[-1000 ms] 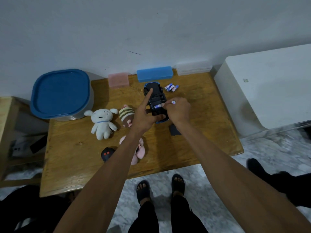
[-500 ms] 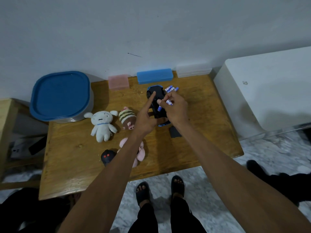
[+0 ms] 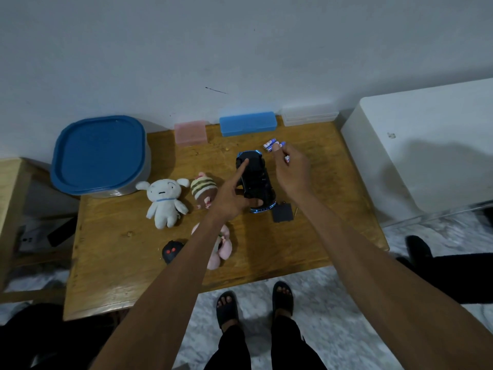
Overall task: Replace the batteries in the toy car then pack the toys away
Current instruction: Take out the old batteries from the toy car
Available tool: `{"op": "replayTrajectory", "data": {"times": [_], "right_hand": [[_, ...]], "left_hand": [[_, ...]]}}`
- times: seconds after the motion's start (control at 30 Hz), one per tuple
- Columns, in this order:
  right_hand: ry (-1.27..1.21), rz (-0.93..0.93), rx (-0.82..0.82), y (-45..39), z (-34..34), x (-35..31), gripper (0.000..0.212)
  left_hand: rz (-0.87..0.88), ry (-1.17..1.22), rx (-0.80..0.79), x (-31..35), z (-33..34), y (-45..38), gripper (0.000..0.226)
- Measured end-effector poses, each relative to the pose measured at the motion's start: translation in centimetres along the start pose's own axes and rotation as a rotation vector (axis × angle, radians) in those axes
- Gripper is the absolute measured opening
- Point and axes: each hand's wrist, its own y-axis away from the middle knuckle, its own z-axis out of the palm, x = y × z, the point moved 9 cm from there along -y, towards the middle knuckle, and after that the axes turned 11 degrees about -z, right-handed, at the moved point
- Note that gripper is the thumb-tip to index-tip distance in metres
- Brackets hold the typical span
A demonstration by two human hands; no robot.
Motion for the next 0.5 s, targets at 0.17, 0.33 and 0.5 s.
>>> {"op": "replayTrajectory", "data": {"times": [0.17,0.33,0.5], "right_hand": [[-0.094,0.056,-0.034,0.8,0.6,1.3,0.028],[-0.063,0.07,-0.054,1.0,1.0,2.4,0.023],[-0.096,0.13,-0.074,1.0,1.2,3.2,0.016]], "left_hand": [[-0.115,-0.042,0.003,-1.2,0.3,-1.2,0.116],[-0.23,-0.151,-0.014,-2.2,0.7,-2.0,0.118],[-0.256,-0.316,-0.006,-2.1,0.8,-2.0,0.118]]}}
